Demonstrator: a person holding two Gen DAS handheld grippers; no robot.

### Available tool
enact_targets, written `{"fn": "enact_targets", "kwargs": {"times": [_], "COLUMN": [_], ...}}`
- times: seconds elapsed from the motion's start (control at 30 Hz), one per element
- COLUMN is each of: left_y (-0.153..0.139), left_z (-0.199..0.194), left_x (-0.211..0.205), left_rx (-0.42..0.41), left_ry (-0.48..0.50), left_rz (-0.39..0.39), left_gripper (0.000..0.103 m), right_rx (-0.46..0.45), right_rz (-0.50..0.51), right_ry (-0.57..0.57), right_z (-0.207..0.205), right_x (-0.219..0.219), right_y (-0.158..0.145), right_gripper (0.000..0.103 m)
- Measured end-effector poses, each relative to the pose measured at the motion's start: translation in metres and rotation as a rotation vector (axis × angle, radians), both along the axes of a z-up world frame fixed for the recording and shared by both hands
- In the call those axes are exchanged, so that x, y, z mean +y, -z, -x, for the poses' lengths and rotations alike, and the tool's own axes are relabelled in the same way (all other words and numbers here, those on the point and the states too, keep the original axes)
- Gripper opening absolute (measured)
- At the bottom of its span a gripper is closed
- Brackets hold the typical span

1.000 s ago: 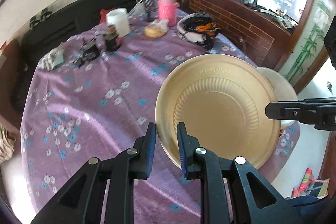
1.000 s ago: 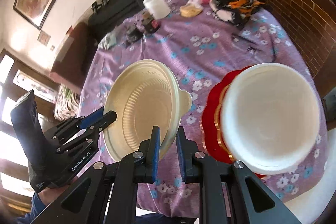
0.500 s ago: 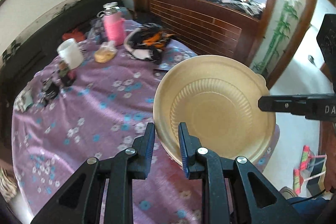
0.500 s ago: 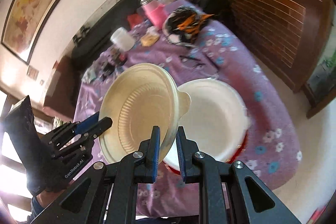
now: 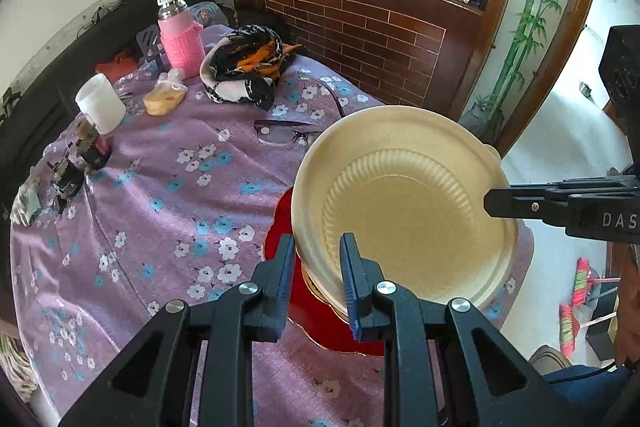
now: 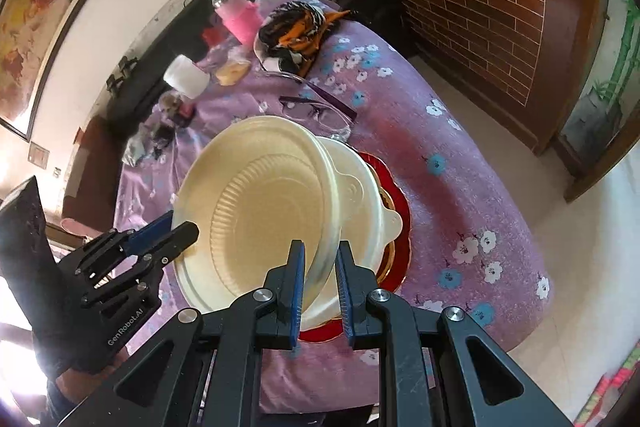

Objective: Organize plates and bowls

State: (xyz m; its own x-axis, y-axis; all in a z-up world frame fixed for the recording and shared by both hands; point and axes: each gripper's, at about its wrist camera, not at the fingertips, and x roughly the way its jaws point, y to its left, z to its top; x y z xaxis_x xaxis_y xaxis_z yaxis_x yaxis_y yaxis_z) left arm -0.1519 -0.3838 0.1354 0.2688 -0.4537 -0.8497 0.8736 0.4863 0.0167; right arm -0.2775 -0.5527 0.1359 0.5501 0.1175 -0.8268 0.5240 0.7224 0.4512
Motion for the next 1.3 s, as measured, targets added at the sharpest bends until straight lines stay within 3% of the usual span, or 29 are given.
{"fn": "enact_targets", "kwargs": {"times": [1.1, 1.3], "left_y": [0.008, 0.005], "left_z": [-0.002, 0.0], "left_x": [-0.006, -0.006], "left_rx": [0.004, 0.0], "left_ry": [-0.008, -0.004], "left_rz": [-0.014, -0.011], "left_gripper": [0.021, 0.023], "right_rx": [0.06, 0.061], "right_rz": [0.042, 0.056], "right_ry": [-0.034, -0.045], "right_z": [-0.01, -0.009], "right_x": [0.001, 0.007], "right_y": [0.01, 0.005], "right_gripper": [0.02, 0.027]}}
